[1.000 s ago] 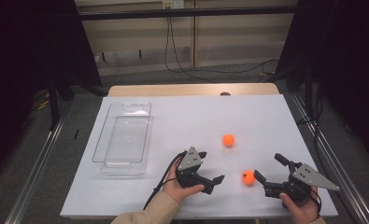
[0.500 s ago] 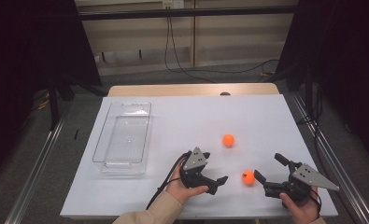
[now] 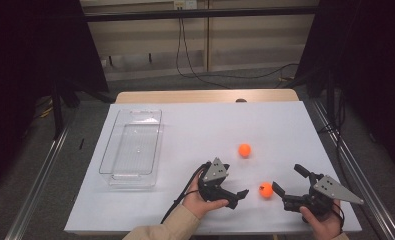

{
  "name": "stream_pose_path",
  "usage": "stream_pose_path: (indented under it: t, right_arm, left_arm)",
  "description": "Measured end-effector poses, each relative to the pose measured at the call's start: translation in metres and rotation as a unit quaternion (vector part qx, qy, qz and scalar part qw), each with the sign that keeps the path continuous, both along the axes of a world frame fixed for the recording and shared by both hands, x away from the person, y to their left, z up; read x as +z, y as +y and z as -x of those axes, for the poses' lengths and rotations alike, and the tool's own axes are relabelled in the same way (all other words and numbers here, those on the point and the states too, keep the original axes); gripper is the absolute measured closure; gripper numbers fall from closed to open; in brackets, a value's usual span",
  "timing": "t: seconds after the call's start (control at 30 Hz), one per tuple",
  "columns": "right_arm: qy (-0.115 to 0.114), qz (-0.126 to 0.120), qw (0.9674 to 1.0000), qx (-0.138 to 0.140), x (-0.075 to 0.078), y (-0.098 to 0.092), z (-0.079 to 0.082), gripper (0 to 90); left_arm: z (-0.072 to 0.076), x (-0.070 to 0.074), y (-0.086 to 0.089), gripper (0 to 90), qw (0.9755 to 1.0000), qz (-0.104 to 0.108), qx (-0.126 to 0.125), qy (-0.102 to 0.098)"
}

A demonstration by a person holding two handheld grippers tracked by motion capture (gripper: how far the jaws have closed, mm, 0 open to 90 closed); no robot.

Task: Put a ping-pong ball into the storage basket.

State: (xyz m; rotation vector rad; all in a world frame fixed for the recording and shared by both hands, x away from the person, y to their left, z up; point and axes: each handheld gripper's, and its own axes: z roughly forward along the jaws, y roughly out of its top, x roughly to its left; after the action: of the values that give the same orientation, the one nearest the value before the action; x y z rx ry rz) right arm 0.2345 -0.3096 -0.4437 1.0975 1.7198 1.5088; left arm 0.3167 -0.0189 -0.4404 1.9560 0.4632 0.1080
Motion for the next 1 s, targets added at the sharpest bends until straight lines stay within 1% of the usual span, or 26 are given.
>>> stream_pose_path:
  t: [0.03,0.2,0.23,0.4,0.43,0.47,0.53,0.7,0.77,0.87,1.0]
  right_arm:
    - [0.000,0.000,1.0000,0.000,0.000,0.000,0.000,1.5]
    - [-0.001,0.001,1.0000,-0.001,0.000,0.000,0.000,1.5]
    - [0.000,0.001,1.0000,-0.001,0.000,0.000,0.000,1.5]
    - [-0.001,0.000,1.0000,-0.002,0.000,0.000,0.000,1.5]
    - [-0.001,0.000,1.0000,-0.002,0.000,-0.001,0.000,1.5]
    - [-0.001,0.000,1.0000,-0.002,0.000,-0.001,0.000,1.5]
    - [-0.002,0.000,1.0000,-0.002,0.000,-0.001,0.000,1.5]
    - [-0.002,-0.003,1.0000,-0.004,0.001,-0.001,0.000,1.5]
    - [-0.001,-0.004,1.0000,-0.004,0.001,-0.001,0.000,1.5]
    - [-0.001,-0.004,1.0000,-0.004,0.001,-0.001,0.000,1.5]
    - [-0.001,-0.004,1.0000,-0.003,0.001,-0.001,0.000,1.5]
  left_arm:
    - [0.000,0.000,-0.001,1.8,1.0000,-0.005,0.000,-0.002]
    - [0.000,-0.001,-0.005,1.8,1.0000,-0.005,-0.004,0.003]
    - [0.000,-0.001,-0.006,1.8,0.9999,-0.010,-0.006,0.003]
    - [0.000,-0.002,-0.011,1.8,0.9998,-0.014,-0.009,0.007]
    - [0.000,-0.003,-0.012,1.8,0.9997,-0.019,-0.011,0.006]
    - [0.001,-0.003,-0.013,1.9,0.9998,-0.017,-0.011,0.009]
    - [0.000,-0.004,-0.015,1.9,0.9996,-0.022,-0.013,0.008]
    - [0.000,-0.004,-0.018,1.7,0.9995,-0.025,-0.014,0.010]
    - [0.001,-0.005,-0.020,1.7,0.9995,-0.023,-0.015,0.013]
    - [0.000,-0.005,-0.022,1.7,0.9994,-0.028,-0.015,0.011]
    - [0.001,-0.005,-0.026,1.9,0.9993,-0.030,-0.019,0.013]
